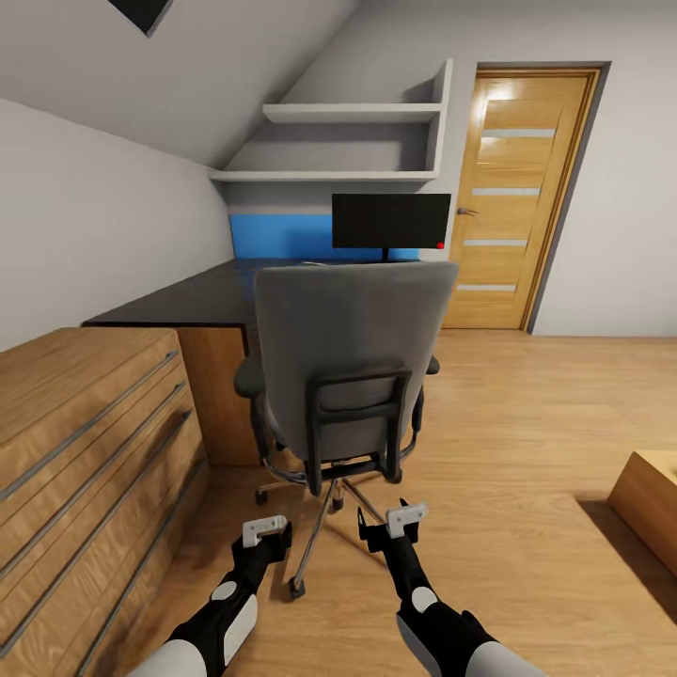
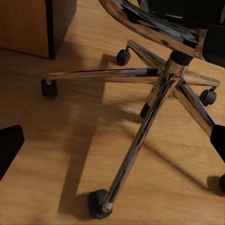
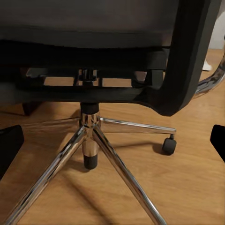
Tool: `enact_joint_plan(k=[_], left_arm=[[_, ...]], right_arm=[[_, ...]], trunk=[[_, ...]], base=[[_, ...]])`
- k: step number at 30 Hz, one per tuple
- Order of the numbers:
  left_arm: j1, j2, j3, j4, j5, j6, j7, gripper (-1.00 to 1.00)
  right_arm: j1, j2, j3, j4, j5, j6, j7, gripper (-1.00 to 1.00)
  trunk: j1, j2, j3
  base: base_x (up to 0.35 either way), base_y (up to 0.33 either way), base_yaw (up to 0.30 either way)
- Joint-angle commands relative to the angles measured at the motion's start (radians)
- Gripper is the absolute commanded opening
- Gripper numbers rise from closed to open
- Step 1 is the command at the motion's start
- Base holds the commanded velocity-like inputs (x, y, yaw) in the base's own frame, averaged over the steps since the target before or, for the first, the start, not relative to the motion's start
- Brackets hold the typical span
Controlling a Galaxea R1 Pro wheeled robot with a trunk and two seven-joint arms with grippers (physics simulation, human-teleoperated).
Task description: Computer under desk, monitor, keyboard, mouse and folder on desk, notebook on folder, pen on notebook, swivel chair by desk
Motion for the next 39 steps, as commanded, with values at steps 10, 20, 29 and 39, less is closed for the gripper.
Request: enact_joint_plan(k=[10, 20, 29, 39], left_arm=[[-0.001, 0.01, 0.005, 0.001, 0.002, -0.006, 0.001, 1.0], [-0.001, 0.035, 0.041, -0.002, 0.021, -0.002, 0.025, 1.0], [-0.001, 0.046, 0.077, -0.077, 0.034, 0.01, 0.15, 1.0], [-0.001, 0.045, 0.08, -0.33, 0.05, 0.334, 0.229, 1.0]], right_arm=[[-0.001, -0.001, 0.009, 0.001, -0.008, -0.004, -0.005, 1.0], [0.0, -0.005, 0.006, 0.043, -0.024, -0.005, -0.007, 1.0], [0.003, -0.018, 0.006, 0.294, -0.036, -0.219, -0.005, 1.0], [0.09, -0.05, 0.006, 0.366, -0.037, -0.422, -0.007, 1.0]], trunk=[[0.0, 0.0, -0.001], [0.0, 0.0, -0.001], [0.0, 0.0, -0.001], [0.0, 0.0, -0.001]], base=[[0.143, 0.004, 0.0], [0.016, 0.0, 0.0], [0.001, 0.0, 0.0], [0.0, 0.0, 0.0]])
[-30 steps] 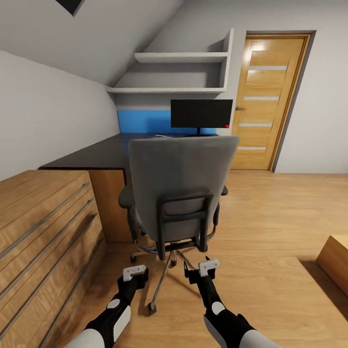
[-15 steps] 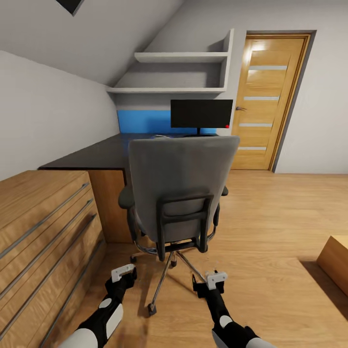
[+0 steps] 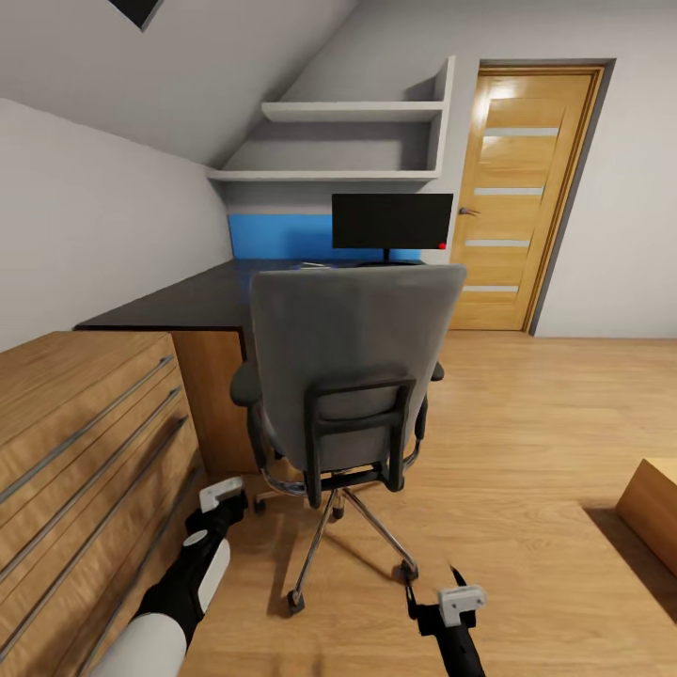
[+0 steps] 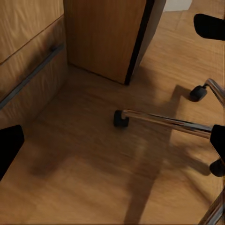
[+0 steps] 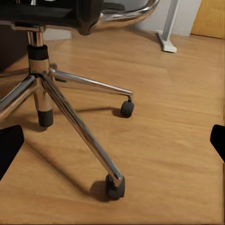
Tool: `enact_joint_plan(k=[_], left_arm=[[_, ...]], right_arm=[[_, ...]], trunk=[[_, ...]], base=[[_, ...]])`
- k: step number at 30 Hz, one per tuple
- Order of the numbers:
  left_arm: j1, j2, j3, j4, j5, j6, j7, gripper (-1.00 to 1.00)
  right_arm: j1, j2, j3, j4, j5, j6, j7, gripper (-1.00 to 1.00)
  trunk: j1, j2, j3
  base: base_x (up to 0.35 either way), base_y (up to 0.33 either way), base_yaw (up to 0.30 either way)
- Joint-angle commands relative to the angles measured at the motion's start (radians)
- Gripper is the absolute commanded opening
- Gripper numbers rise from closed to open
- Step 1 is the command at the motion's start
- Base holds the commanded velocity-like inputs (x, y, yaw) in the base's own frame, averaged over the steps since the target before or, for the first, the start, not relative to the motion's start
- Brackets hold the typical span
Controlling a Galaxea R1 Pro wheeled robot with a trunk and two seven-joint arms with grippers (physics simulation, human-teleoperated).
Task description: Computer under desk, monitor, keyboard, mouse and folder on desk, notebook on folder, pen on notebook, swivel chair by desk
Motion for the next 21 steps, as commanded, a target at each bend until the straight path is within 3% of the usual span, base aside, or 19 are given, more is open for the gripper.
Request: enact_joint_plan(k=[1, 7, 13, 21], left_arm=[[0.0, -0.001, 0.002, -0.018, 0.006, 0.015, 0.001, 1.0], [0.0, -0.004, 0.003, -0.099, 0.01, 0.057, 0.0, 1.0], [0.0, -0.005, 0.005, -0.112, 0.011, 0.063, 0.0, 1.0], [0.0, -0.005, 0.004, -0.113, 0.01, 0.065, -0.001, 1.0]], right_arm=[[0.003, -0.004, 0.01, 0.003, -0.006, -0.007, -0.003, 1.0], [0.013, -0.041, 0.01, 0.005, -0.009, -0.018, 0.0, 1.0], [0.015, -0.056, 0.009, 0.005, -0.009, -0.018, 0.0, 1.0], [0.016, -0.092, 0.009, 0.006, -0.014, -0.016, 0.0, 1.0]], trunk=[[0.0, 0.0, -0.001], [0.0, 0.0, -0.001], [0.0, 0.0, -0.001], [0.0, 0.0, -0.001]], base=[[0.0, 0.0, 0.0], [0.0, 0.0, 0.0], [0.014, 0.0, 0.0], [0.215, 0.0, 0.0]])
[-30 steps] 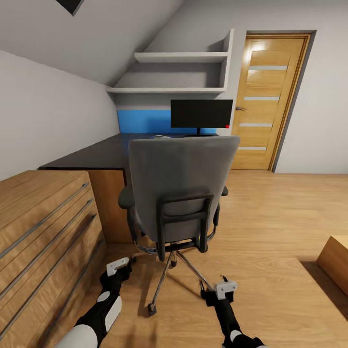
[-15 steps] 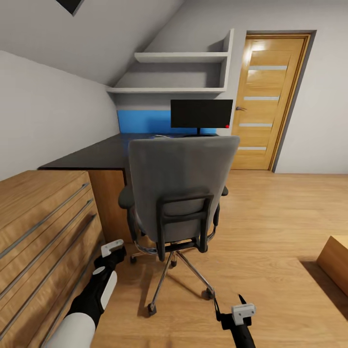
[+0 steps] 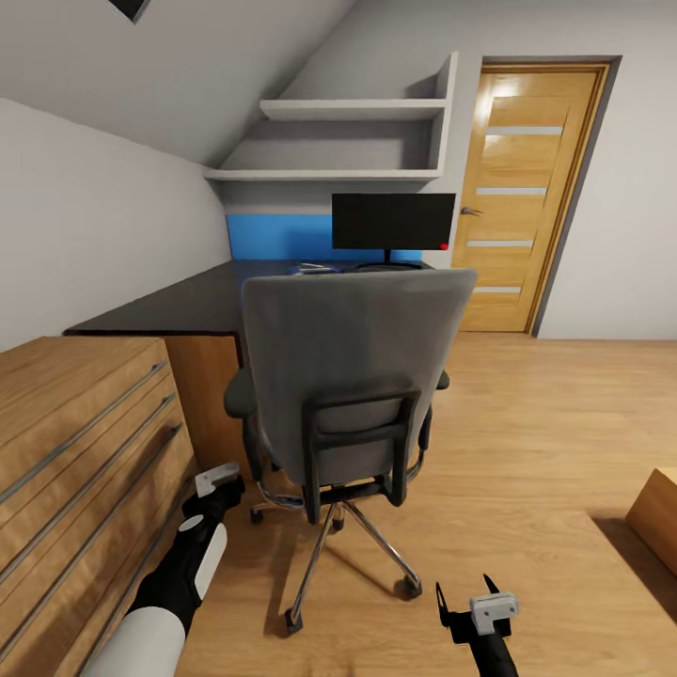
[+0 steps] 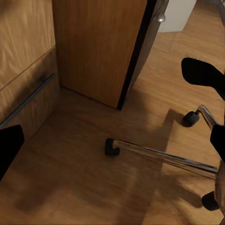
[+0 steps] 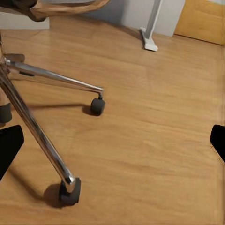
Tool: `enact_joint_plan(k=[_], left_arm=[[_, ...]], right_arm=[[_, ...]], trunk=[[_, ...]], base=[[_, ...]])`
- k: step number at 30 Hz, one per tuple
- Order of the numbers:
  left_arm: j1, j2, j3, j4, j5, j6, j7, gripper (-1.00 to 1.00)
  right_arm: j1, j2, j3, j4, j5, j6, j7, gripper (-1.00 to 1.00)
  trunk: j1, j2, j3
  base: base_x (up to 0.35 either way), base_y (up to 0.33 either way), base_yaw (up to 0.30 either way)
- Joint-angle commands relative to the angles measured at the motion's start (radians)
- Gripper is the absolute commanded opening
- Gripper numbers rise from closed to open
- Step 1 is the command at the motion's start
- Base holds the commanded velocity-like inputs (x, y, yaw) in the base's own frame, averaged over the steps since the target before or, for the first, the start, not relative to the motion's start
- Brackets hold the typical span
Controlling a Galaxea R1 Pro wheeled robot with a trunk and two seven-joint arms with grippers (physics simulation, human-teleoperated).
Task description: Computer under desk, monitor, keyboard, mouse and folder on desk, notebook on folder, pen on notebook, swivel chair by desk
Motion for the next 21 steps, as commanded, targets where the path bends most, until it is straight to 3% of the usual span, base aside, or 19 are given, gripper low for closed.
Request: enact_joint_plan(k=[1, 8, 21], left_arm=[[0.0, -0.001, 0.002, -0.002, 0.005, 0.005, 0.001, 1.0], [0.0, -0.001, 0.003, 0.012, 0.006, 0.005, 0.002, 1.0], [0.0, -0.001, 0.002, 0.032, 0.005, 0.003, 0.003, 1.0]], right_arm=[[-0.001, -0.003, 0.01, 0.002, -0.012, -0.003, -0.004, 1.0], [-0.001, -0.007, 0.01, 0.001, -0.026, -0.003, -0.007, 1.0], [-0.001, -0.007, 0.01, 0.001, -0.028, -0.003, -0.007, 1.0]], trunk=[[0.0, 0.0, -0.001], [0.0, 0.0, -0.001], [0.0, 0.0, 0.004]], base=[[0.197, 0.0, 0.0], [0.143, 0.0, 0.0], [0.013, 0.0, -0.061]])
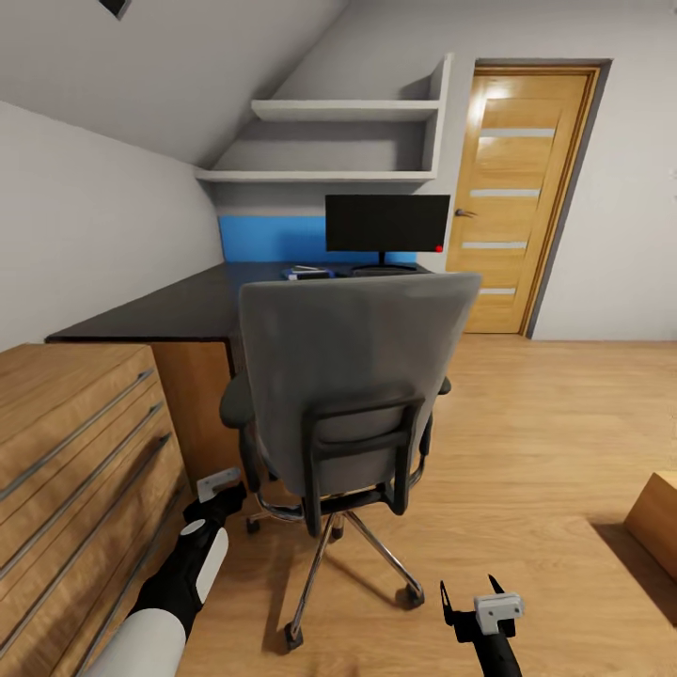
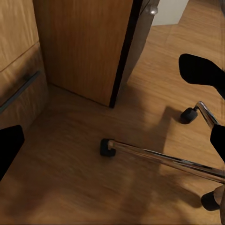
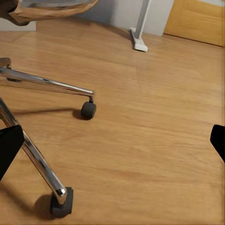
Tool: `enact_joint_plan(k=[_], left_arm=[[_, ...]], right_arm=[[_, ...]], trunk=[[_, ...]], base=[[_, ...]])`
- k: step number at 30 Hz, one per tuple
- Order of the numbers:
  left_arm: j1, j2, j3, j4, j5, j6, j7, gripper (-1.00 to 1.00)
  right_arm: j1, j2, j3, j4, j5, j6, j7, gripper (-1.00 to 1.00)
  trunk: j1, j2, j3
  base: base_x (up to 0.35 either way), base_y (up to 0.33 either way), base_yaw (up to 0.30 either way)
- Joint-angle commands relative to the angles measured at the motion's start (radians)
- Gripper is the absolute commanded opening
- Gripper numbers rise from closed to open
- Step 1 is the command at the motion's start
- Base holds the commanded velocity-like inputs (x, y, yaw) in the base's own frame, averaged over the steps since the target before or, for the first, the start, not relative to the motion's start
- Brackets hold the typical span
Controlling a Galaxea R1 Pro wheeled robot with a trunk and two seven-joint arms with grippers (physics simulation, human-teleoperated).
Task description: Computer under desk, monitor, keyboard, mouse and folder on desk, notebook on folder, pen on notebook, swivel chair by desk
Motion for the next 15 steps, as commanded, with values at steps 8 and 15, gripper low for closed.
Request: enact_joint_plan(k=[8, 15], left_arm=[[0.0, -0.001, 0.003, -0.002, 0.005, 0.005, 0.001, 1.0], [0.0, -0.001, 0.001, -0.002, 0.005, 0.004, 0.001, 1.0]], right_arm=[[-0.001, 0.001, 0.009, 0.002, -0.006, -0.003, -0.002, 1.0], [-0.001, 0.002, 0.01, 0.003, -0.006, -0.003, -0.001, 1.0]], trunk=[[0.0, 0.0, 0.0], [0.0, 0.0, 0.0]], base=[[0.0, 0.0, -0.023], [0.129, -0.031, -0.002]])
